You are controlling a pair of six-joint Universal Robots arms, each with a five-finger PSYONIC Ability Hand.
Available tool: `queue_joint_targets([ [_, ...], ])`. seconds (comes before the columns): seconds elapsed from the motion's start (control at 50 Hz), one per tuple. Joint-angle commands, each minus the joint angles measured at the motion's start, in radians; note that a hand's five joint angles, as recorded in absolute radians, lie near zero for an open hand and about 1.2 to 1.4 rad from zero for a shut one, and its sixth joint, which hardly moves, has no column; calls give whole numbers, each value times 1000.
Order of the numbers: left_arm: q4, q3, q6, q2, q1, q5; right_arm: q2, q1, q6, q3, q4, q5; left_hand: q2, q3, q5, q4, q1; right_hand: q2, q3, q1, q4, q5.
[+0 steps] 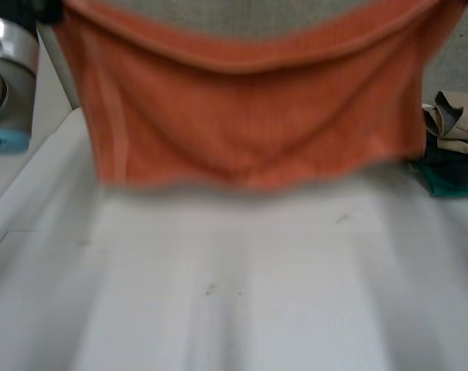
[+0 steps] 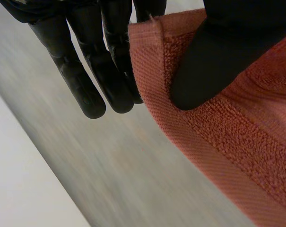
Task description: Fold the laundry.
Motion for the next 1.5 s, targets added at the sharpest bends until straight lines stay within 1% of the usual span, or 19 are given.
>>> queue_joint_targets([
  [0.02,345,22,-169,4,3,-36,-30,0,76,28,-310,3,195,201,230,192,250,221,206,274,199,232],
  [0.18,231,-133,-180,18,14,-53,-2,-9,81,108,-270,-30,195,201,230,192,250,221,206,274,199,232],
  [0.34,176,-389,-172,27,7,-48,63,-17,70,273,-77,-233,195,201,230,192,250,221,206,274,199,232],
  [0.5,85,-644,-146,33,17,-7,97,-38,-46,460,49,-296,195,201,230,192,250,221,206,274,199,232],
  [0.58,-26,-742,-89,108,25,21,68,-78,-202,557,159,-334,195,201,230,192,250,221,206,274,199,232],
  [0.64,-183,-811,-17,220,46,26,25,-89,-305,609,263,-344,195,201,230,192,250,221,206,274,199,232],
  [0.72,-423,-871,102,373,74,26,-79,-107,-456,675,512,-310,195,201,230,192,250,221,206,274,199,232],
  [0.74,-473,-882,130,402,82,26,-126,-135,-503,701,622,-279,195,201,230,192,250,221,206,274,199,232],
  [0.76,-575,-900,188,451,98,27,-151,-153,-522,714,676,-261,195,201,230,192,250,221,206,274,199,232],
  [0.82,-715,-931,288,510,137,29,-225,-207,-597,758,819,-201,195,201,230,192,250,221,206,274,199,232],
  [0.84,-788,-944,356,534,167,29,-237,-219,-615,764,827,-192,195,201,230,192,250,221,206,274,199,232],
  [0.88,-824,-960,421,545,192,29,-248,-227,-640,771,816,-187,195,201,230,192,250,221,206,274,199,232],
  [0.94,-801,-962,503,545,214,39,-248,-224,-649,771,741,-178,195,201,230,192,250,221,206,274,199,232],
  [1.02,-671,-935,495,499,215,76,-217,-201,-571,755,609,-181,195,201,230,192,250,221,206,274,199,232],
  [1.06,-604,-916,474,455,204,95,-143,-174,-493,722,531,-182,195,201,230,192,250,221,206,274,199,232],
  [1.16,-388,-807,315,296,117,95,-19,-101,-379,616,419,-166,195,201,230,192,250,221,206,274,199,232],
  [1.2,-355,-768,279,248,99,92,22,-85,-350,561,371,-140,195,201,230,192,250,221,206,274,199,232],
  [1.3,-306,-591,214,75,66,23,120,-66,-330,452,273,-80,195,201,230,192,250,221,206,274,199,232],
  [1.5,-313,-279,213,-182,-10,-145,301,-31,-330,219,196,-25,195,201,230,192,250,221,206,274,199,232],
])
